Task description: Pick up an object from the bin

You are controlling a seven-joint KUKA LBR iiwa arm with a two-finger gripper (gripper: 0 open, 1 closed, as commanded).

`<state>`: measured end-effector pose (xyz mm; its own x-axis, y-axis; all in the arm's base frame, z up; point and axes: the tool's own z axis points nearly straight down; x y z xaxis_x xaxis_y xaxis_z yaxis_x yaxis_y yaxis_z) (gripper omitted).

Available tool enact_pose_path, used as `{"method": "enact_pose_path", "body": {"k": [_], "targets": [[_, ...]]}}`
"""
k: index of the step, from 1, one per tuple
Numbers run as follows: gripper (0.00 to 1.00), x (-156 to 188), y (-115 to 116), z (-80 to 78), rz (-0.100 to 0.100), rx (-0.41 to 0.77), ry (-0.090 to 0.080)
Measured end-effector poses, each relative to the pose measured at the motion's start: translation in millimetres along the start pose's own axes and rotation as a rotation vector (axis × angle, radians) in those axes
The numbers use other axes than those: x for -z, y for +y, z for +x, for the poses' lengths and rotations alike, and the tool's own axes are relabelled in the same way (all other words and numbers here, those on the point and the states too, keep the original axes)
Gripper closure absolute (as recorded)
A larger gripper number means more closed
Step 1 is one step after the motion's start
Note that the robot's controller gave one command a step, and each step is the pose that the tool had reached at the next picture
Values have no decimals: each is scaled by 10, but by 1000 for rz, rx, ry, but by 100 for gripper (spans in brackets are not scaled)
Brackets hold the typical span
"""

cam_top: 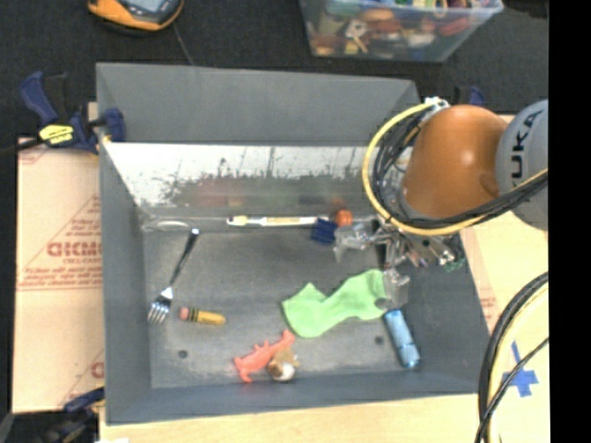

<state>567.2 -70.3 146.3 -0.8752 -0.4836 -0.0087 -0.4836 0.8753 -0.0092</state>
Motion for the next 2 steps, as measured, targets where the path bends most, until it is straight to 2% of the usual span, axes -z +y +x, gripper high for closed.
{"method": "enact_pose_path", "body": {"k": [1, 2], "targets": [[0, -468, 9, 32, -6, -127, 6], [0, -759, 26, -24, 5, 258, -7]]}}
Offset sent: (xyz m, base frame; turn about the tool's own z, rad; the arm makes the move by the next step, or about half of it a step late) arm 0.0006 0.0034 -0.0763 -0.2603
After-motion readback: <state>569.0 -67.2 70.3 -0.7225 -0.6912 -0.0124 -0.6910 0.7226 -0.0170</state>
